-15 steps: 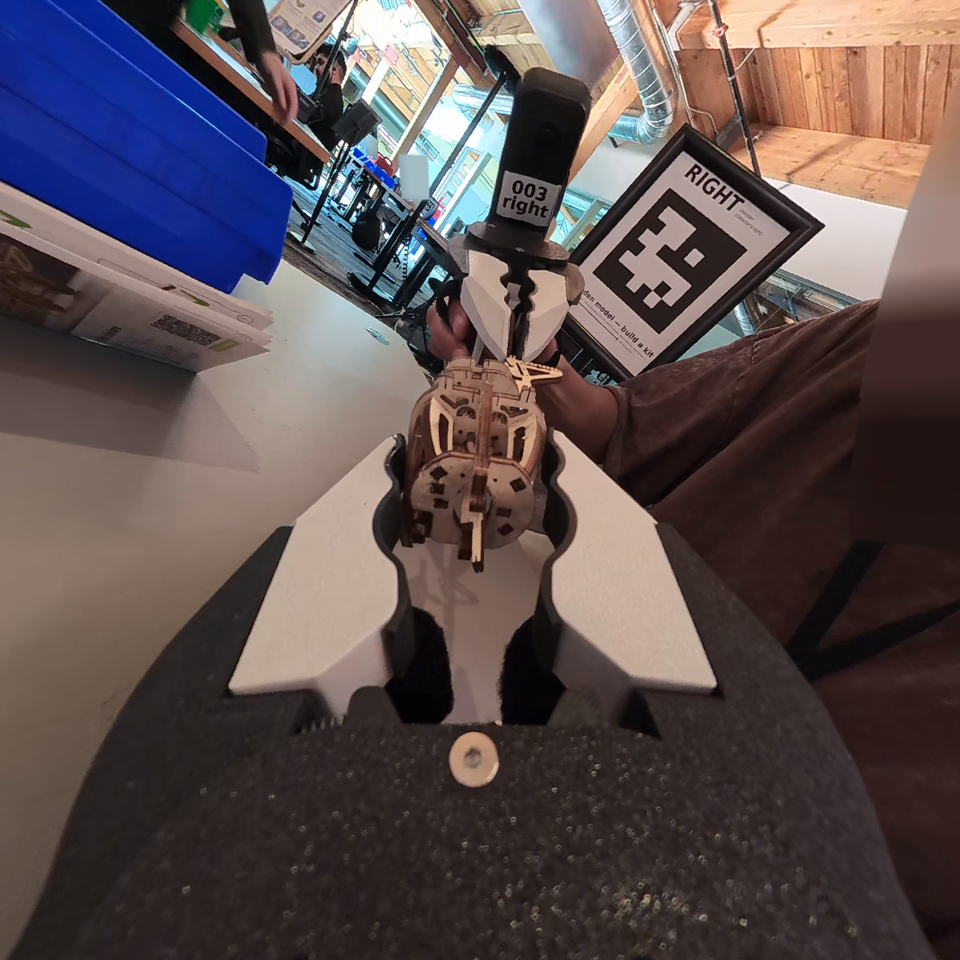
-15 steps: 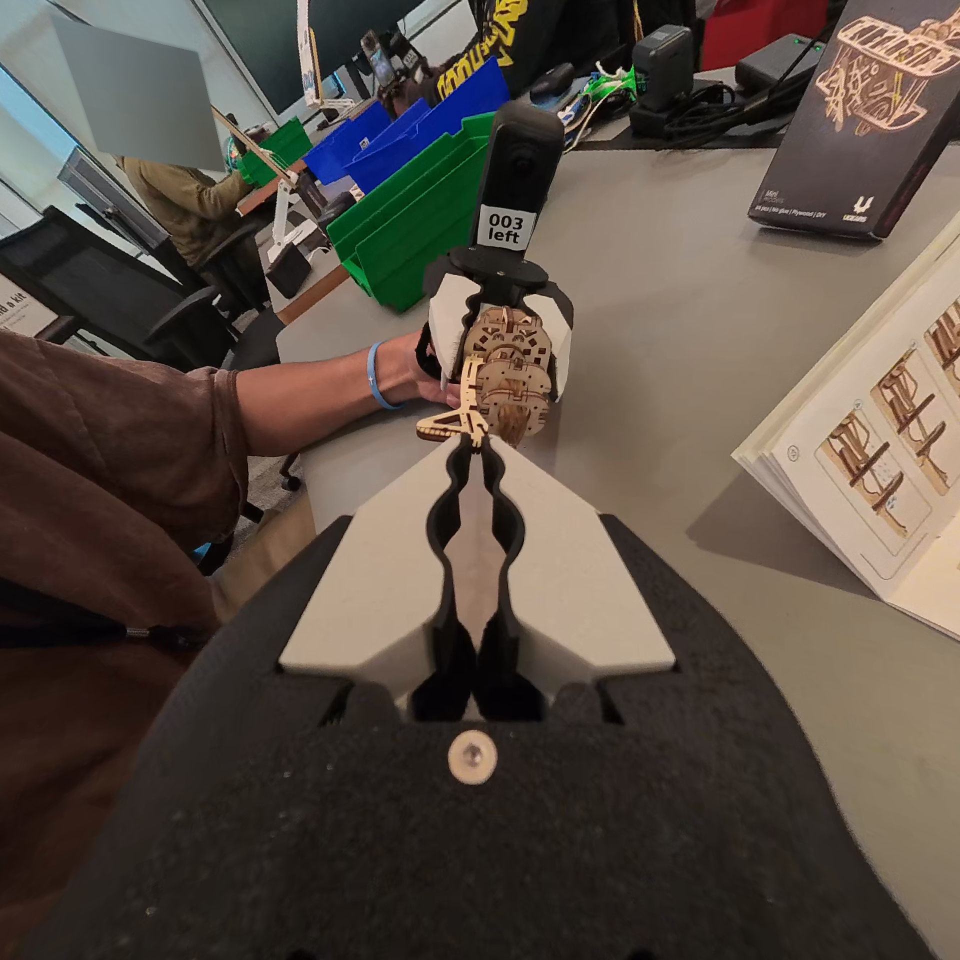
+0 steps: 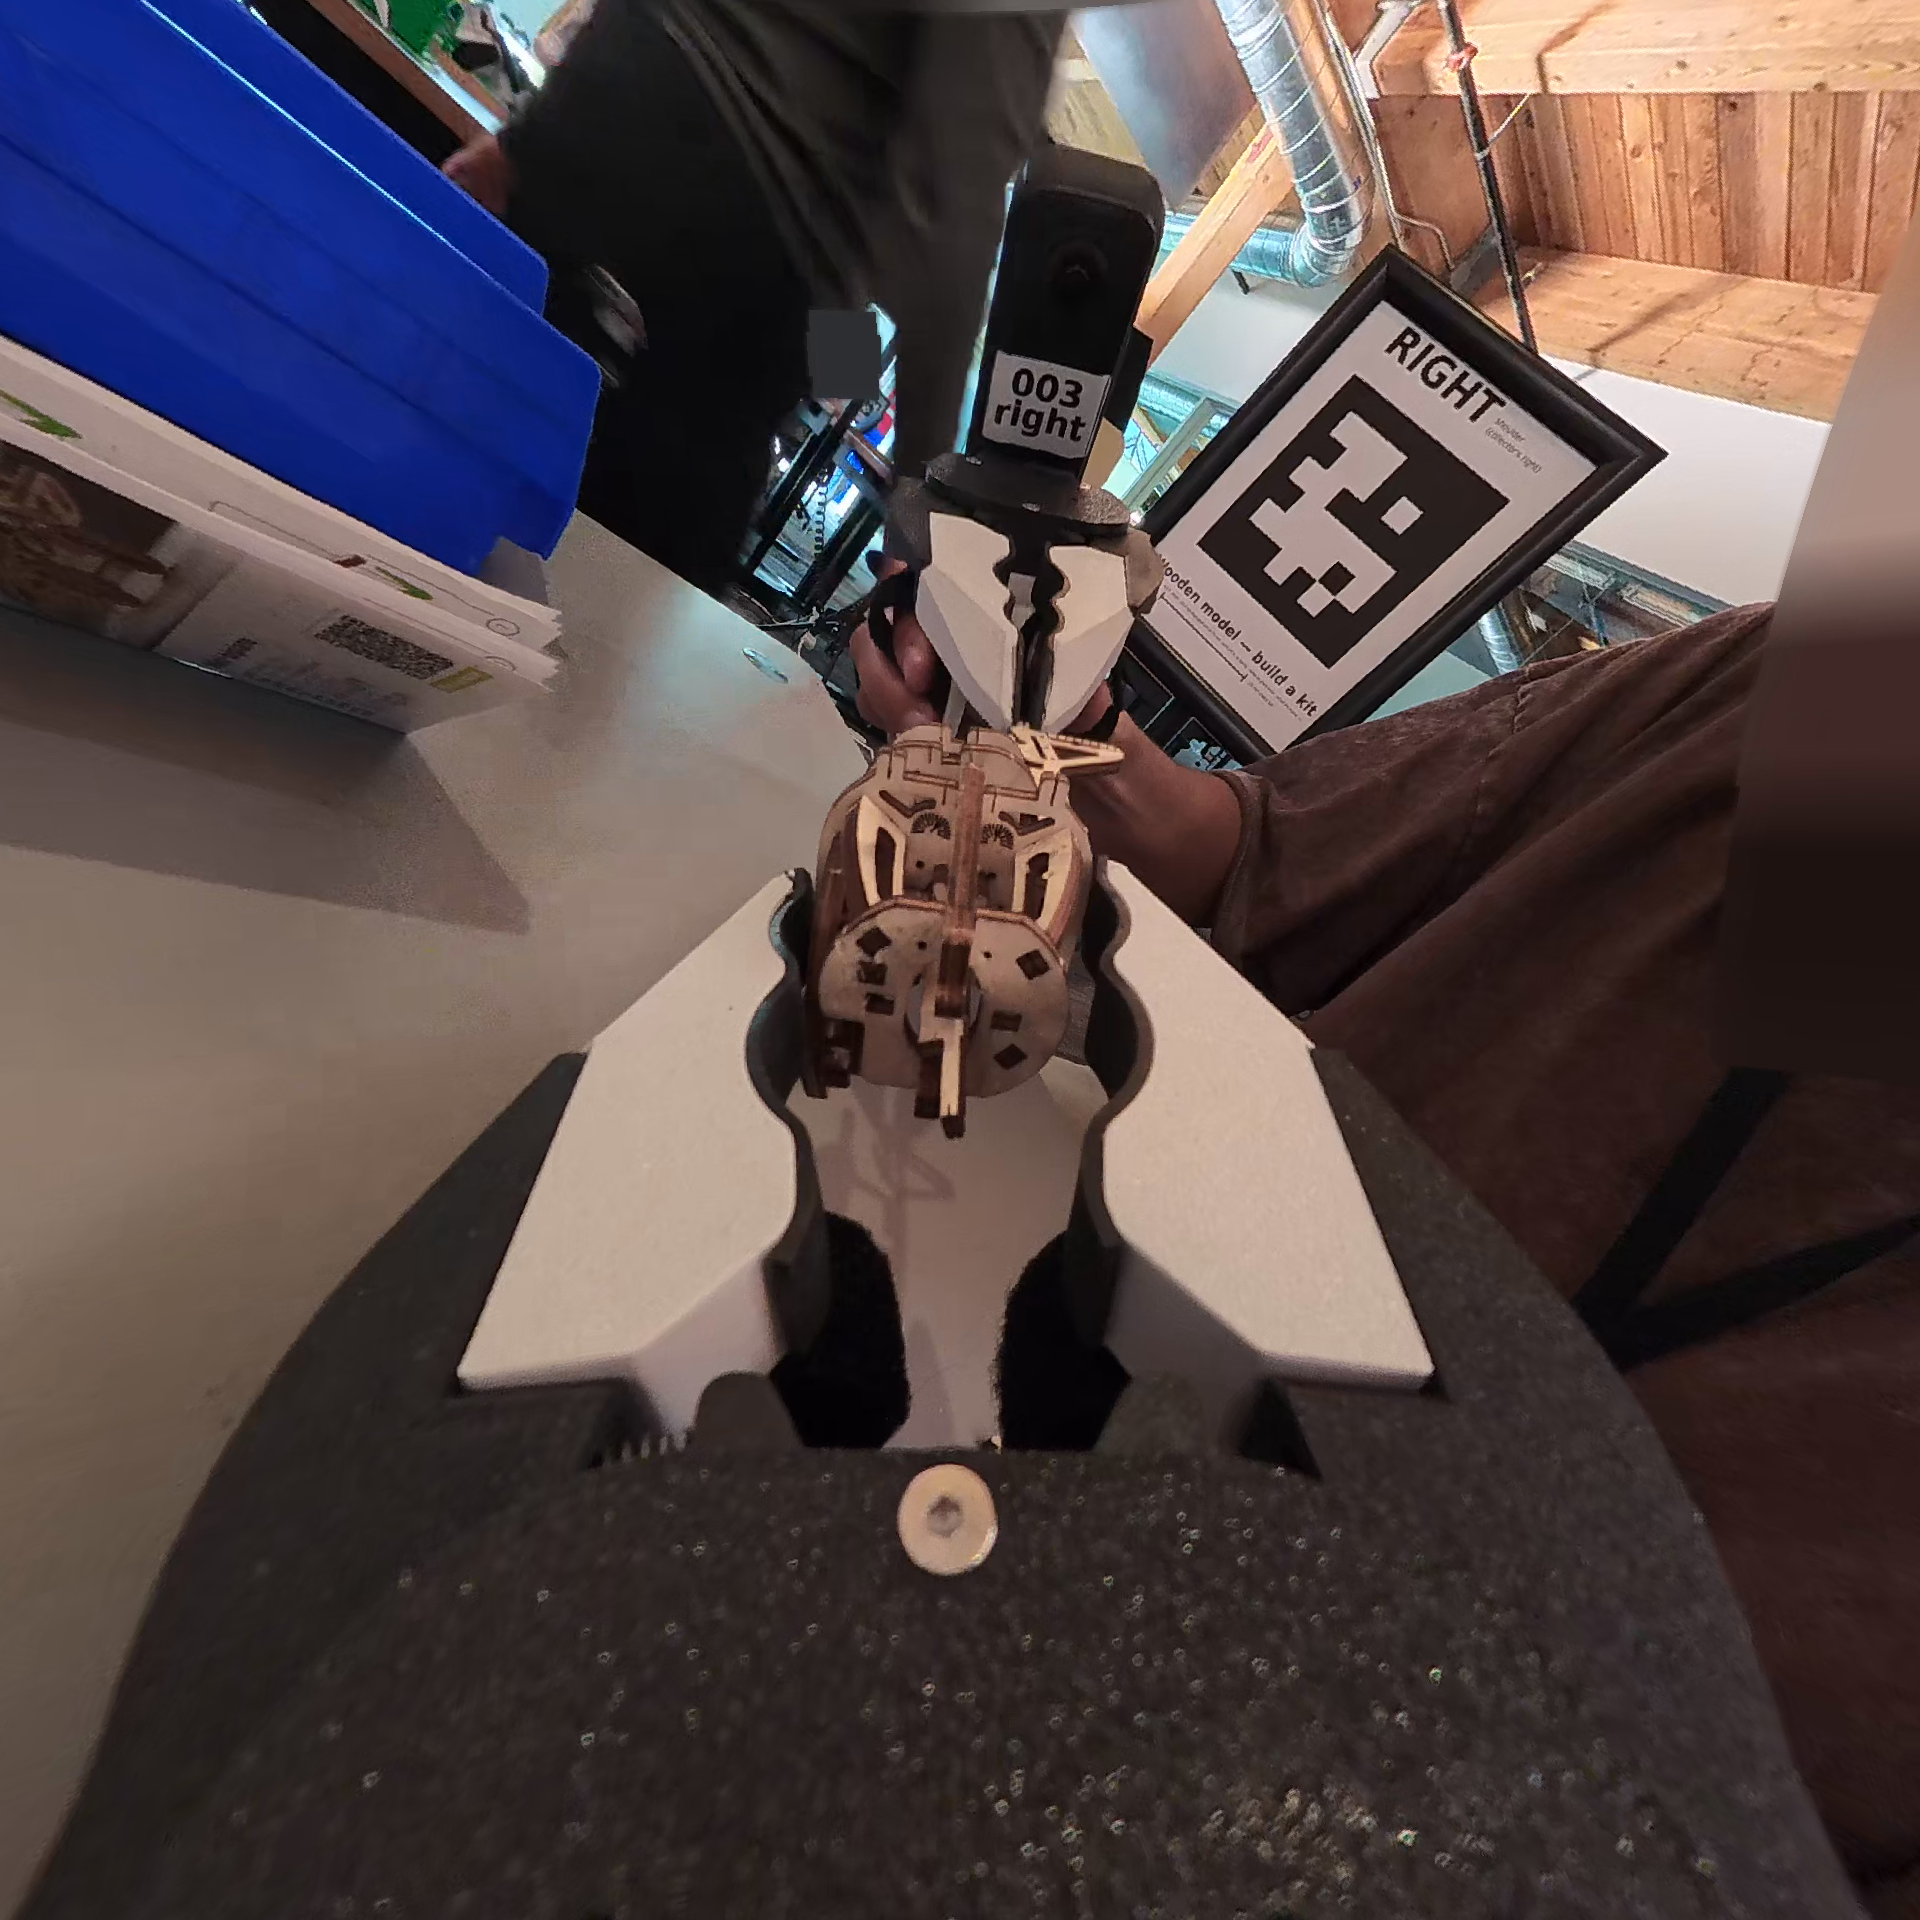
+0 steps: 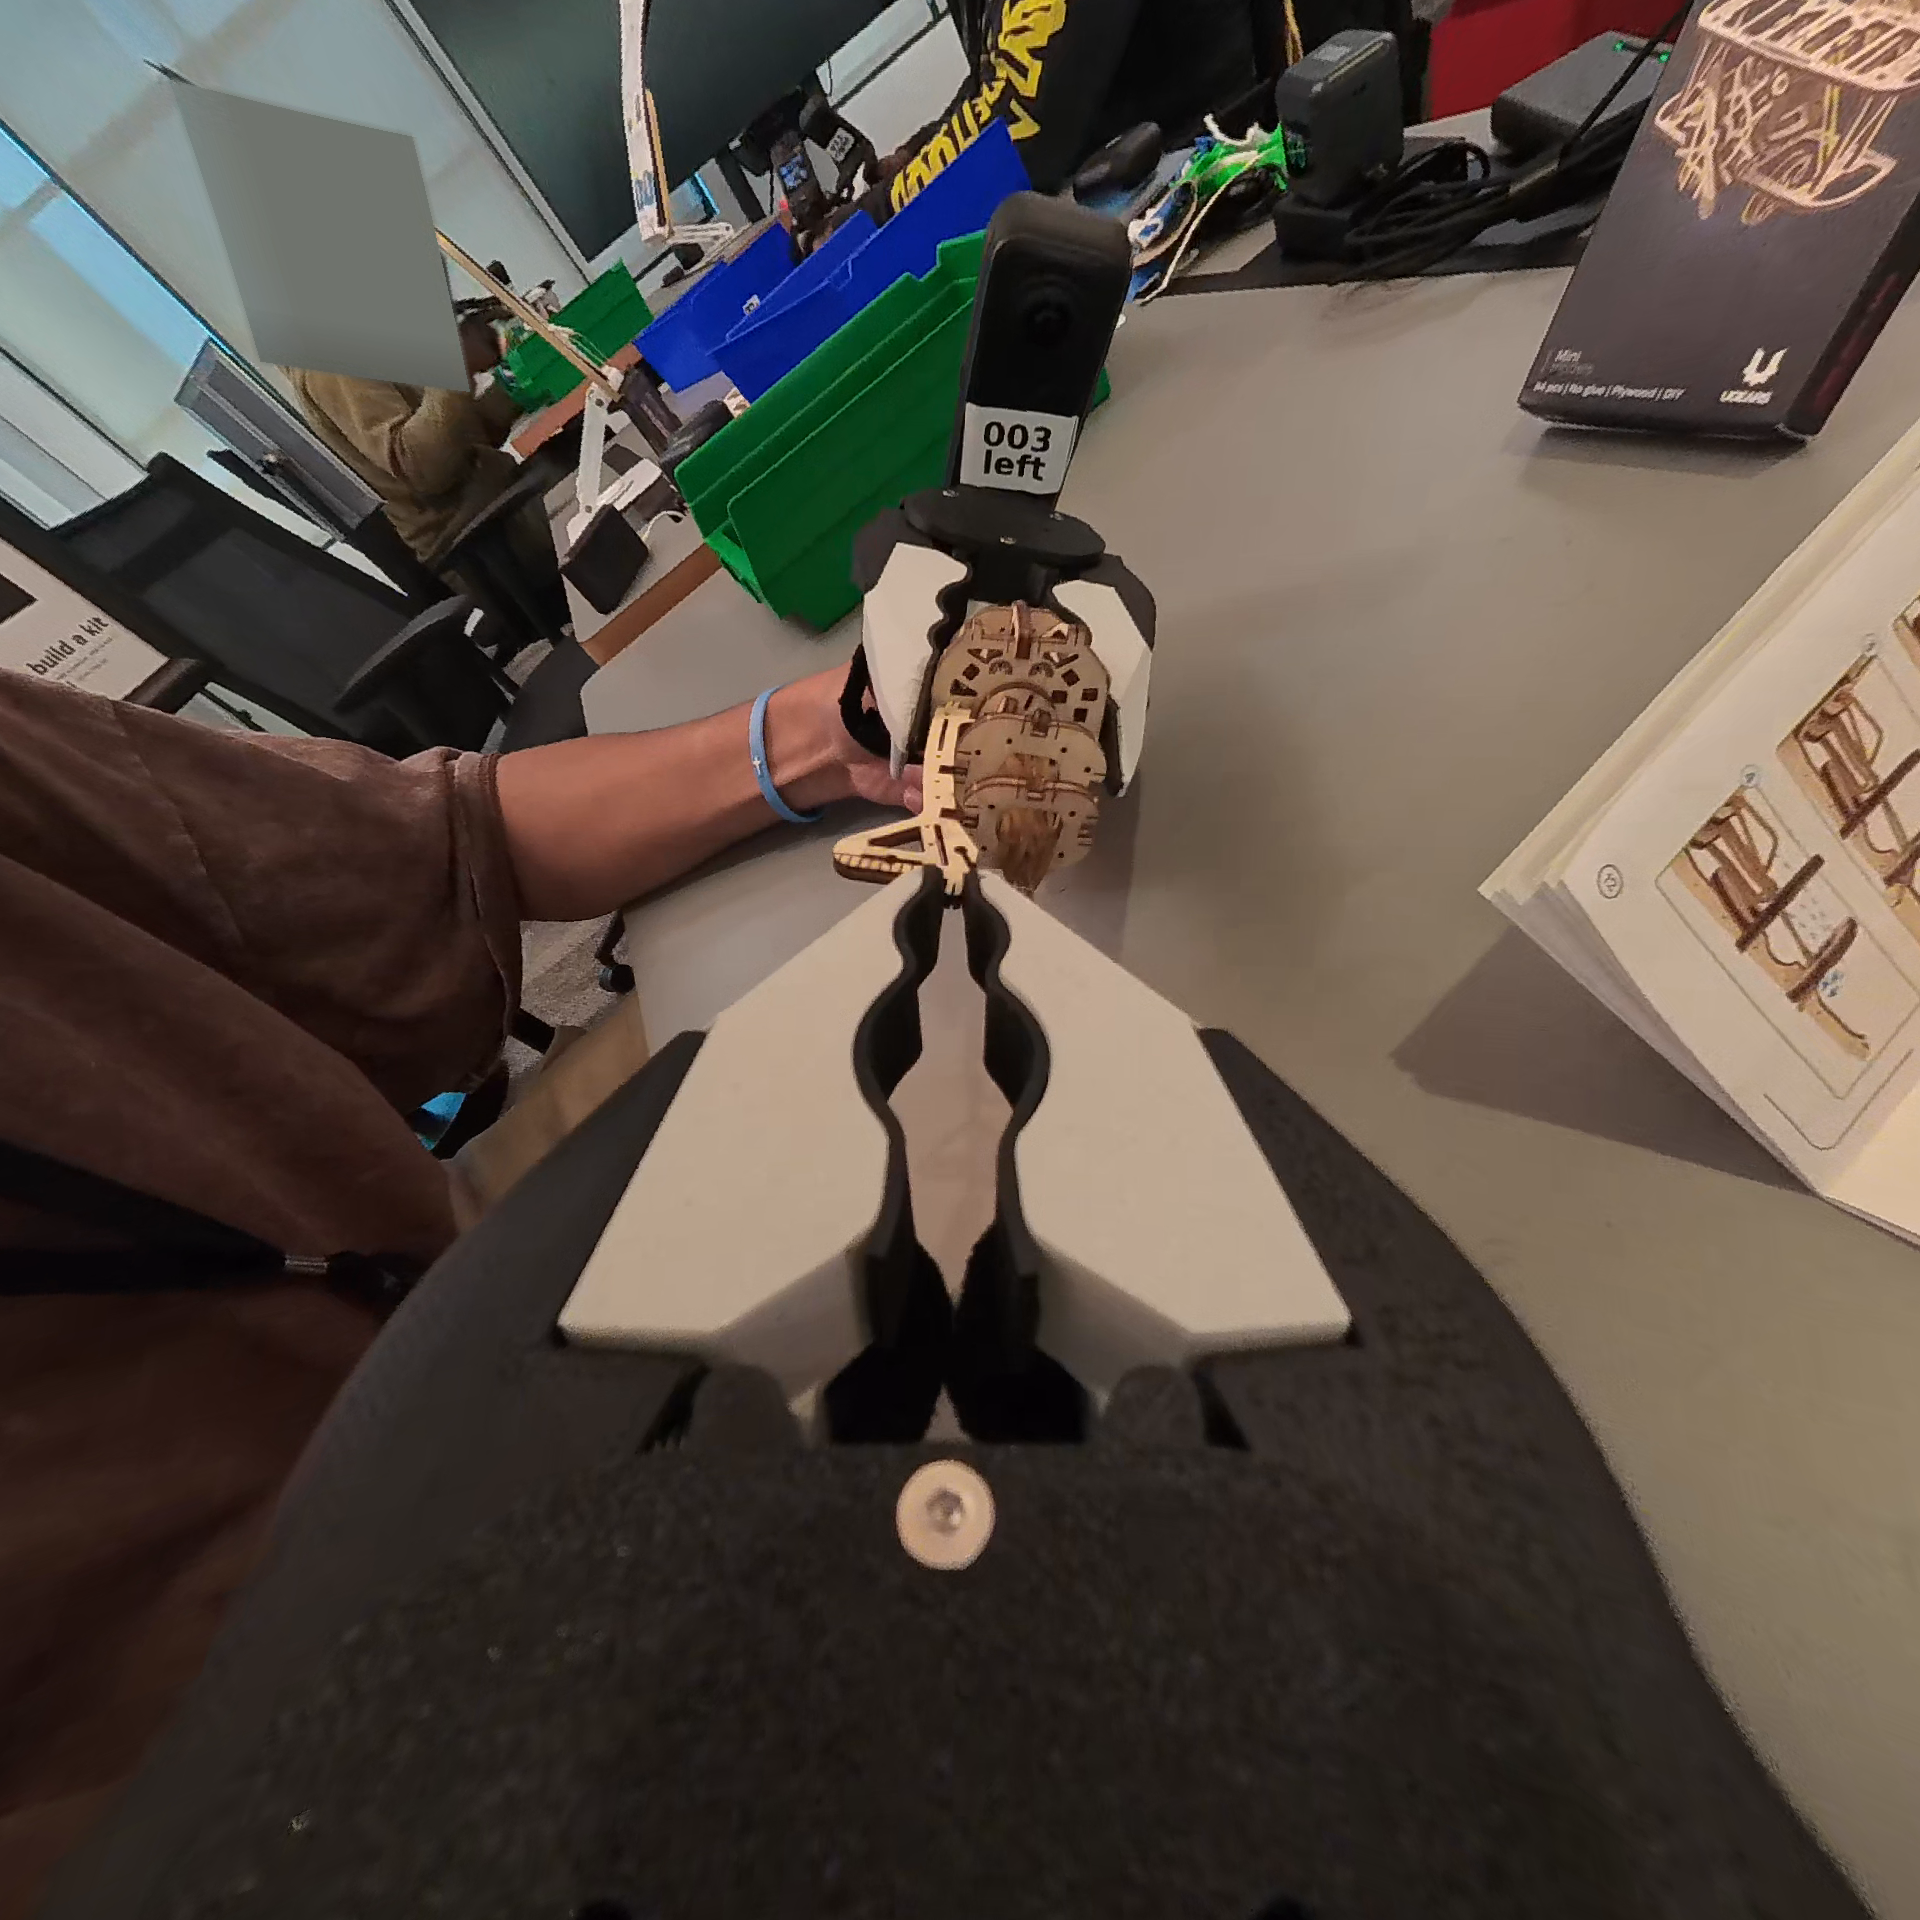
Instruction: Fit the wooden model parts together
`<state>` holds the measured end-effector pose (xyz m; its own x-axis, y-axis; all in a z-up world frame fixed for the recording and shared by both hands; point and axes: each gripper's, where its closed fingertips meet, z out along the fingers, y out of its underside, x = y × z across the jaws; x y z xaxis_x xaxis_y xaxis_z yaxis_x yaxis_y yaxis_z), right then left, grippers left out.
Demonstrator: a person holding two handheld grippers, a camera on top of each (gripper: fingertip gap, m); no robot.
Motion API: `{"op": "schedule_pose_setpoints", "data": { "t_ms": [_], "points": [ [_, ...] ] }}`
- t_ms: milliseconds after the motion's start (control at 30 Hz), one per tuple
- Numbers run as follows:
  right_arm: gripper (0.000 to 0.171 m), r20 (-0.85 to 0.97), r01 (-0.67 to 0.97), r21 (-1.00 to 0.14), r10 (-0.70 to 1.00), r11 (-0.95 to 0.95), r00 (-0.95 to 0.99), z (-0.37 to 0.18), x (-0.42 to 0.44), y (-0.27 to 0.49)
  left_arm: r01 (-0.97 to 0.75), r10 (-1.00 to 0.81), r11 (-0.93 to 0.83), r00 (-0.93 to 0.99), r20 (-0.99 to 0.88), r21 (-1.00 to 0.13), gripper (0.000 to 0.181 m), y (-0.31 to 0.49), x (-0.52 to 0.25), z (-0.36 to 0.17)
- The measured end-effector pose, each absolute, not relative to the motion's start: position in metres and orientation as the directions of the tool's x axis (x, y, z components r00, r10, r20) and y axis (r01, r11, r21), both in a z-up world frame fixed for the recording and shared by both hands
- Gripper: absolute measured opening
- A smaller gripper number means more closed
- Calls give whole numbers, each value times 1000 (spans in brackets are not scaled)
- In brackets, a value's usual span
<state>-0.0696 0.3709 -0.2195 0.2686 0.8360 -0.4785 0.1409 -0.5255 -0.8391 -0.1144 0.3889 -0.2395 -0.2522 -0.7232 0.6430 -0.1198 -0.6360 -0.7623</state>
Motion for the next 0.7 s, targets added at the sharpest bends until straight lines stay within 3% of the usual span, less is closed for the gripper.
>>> {"op": "schedule_pose_setpoints", "data": {
  "t_ms": [433,700],
  "points": [
    [2,-517,107,-822,811,-560,276,-220,-67,374,-131,-745,-609,-245,621,-782,48,385,-113,-241],
    [3,-596,-29,-789,752,-614,282,-197,-60,381,-149,-875,-413,-209,437,-898,49,370,-103,-242]
  ]
}}
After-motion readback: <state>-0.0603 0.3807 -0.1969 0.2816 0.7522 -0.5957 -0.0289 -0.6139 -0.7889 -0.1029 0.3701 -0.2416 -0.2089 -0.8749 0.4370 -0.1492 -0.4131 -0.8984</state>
